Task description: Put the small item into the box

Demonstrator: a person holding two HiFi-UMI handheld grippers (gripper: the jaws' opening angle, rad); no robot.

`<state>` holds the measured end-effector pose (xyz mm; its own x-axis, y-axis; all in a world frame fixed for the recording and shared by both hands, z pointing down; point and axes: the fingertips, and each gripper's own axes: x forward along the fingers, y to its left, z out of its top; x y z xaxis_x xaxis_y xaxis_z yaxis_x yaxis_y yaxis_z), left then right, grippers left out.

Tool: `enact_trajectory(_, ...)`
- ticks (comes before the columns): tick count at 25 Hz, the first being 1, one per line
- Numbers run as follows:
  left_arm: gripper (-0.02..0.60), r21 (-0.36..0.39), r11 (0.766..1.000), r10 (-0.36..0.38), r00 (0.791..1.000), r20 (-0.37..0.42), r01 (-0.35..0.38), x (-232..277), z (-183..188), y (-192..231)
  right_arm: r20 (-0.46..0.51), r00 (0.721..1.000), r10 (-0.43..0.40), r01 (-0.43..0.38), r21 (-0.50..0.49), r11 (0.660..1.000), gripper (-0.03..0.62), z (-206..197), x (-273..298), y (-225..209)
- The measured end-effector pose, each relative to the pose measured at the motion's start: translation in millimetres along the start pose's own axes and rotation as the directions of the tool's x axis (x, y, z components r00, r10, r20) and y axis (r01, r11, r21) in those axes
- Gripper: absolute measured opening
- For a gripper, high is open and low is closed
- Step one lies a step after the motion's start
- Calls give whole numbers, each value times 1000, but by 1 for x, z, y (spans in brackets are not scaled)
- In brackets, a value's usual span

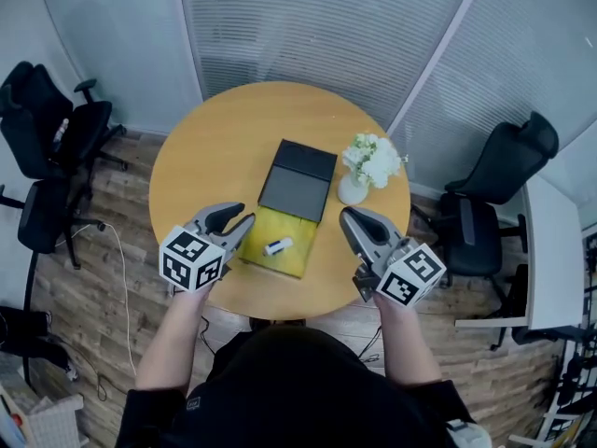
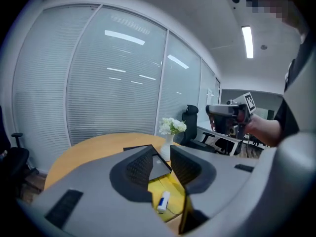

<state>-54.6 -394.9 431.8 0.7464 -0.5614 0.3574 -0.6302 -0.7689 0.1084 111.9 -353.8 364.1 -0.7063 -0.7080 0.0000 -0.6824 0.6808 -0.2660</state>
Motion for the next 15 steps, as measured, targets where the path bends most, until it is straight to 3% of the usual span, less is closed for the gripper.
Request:
enact_trajectory(4, 106, -4, 999, 41, 994, 99, -41, -28, 22, -1, 12, 999, 34, -33, -35, 999, 38, 10, 2, 11)
enact_trajectory(9, 98, -17, 994, 107, 972, 211, -106, -62, 42, 5, 50, 997, 66, -61, -87, 994, 37, 26, 1, 25)
enact_trajectory(15, 64, -3, 984, 173, 943, 286, -180, -89, 49, 10, 66, 996, 58, -51, -104, 993, 35, 26, -3, 29)
